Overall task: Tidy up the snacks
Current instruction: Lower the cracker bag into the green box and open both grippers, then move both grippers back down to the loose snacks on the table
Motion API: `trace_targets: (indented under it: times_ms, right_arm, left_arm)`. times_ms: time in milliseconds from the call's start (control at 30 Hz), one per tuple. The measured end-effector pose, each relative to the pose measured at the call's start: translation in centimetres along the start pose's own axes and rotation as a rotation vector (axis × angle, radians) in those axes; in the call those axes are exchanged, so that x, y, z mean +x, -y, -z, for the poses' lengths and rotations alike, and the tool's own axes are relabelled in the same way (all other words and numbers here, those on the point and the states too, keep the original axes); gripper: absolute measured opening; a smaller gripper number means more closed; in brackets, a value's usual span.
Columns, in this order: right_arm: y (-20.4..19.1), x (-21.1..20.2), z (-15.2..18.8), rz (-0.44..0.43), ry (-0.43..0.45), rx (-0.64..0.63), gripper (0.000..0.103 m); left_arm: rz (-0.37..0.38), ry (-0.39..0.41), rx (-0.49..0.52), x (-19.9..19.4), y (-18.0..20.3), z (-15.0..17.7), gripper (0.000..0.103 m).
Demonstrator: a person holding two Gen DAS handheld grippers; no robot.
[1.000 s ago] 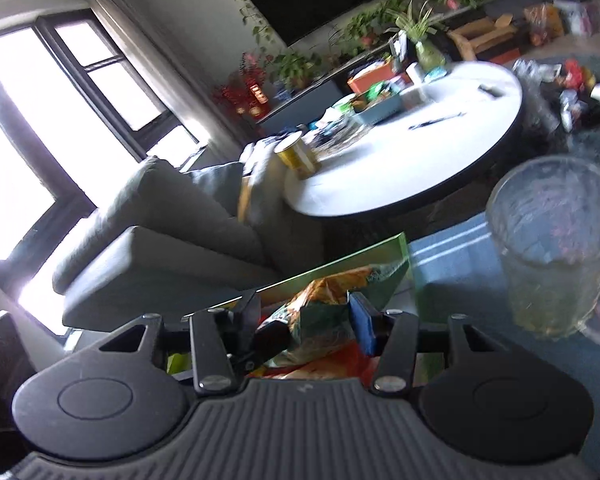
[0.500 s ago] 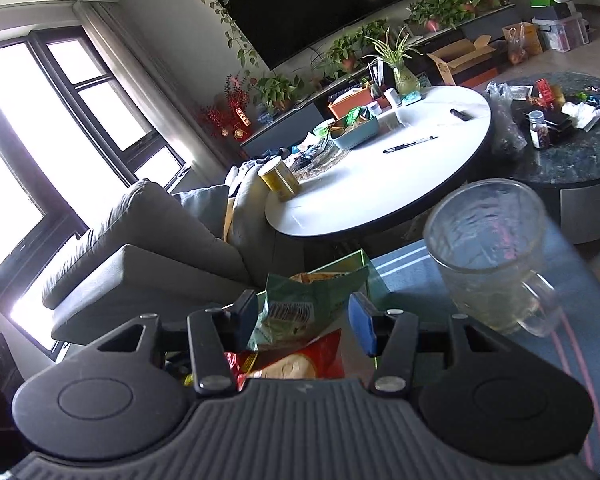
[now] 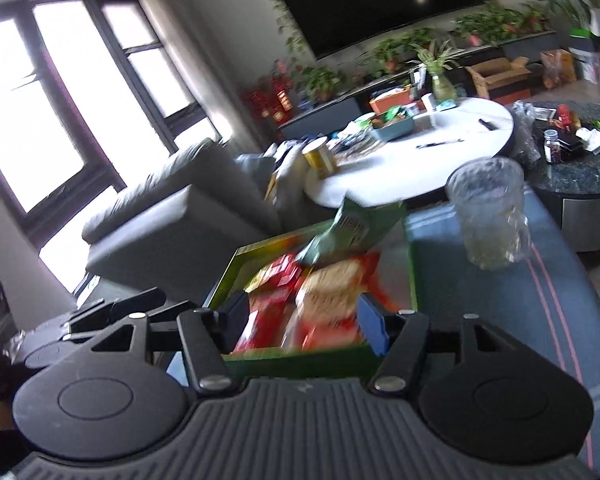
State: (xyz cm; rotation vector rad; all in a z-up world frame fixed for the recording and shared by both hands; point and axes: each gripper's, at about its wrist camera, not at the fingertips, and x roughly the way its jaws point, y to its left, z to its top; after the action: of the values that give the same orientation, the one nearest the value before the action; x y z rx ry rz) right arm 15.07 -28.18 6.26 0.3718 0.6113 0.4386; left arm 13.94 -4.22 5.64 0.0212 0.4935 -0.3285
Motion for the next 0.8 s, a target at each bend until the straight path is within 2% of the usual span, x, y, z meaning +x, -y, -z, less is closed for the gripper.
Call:
trace_targets:
  times_ms: [233,433,633,800]
  right_arm:
    - [-2.3,-2.3,3.9,-0.014,-0.053,-0.048,0.065]
    - [-3.4,-4.5,6.0,-0.014,-0.042,-0.049,0.065]
    - [-3.4,-6.4,7.8,0.016,-0.015,-0.052,0.065]
    - [-3.3,-7.1,9.1,0.018,-0.01,-0.031,0.065]
  left_arm:
    - [0.008,0.016,-0.015,-5.5,1.0,3.9,0.073]
    - [0.086,0.009,-0.007,-8.9,3.0,7.4,0.074]
    - [0.146,-0.085,0.029,-10.2,5.7,11.7,0.074]
    - [0.169,-0.163,0.075,-9.3,7.4,14.5,0.074]
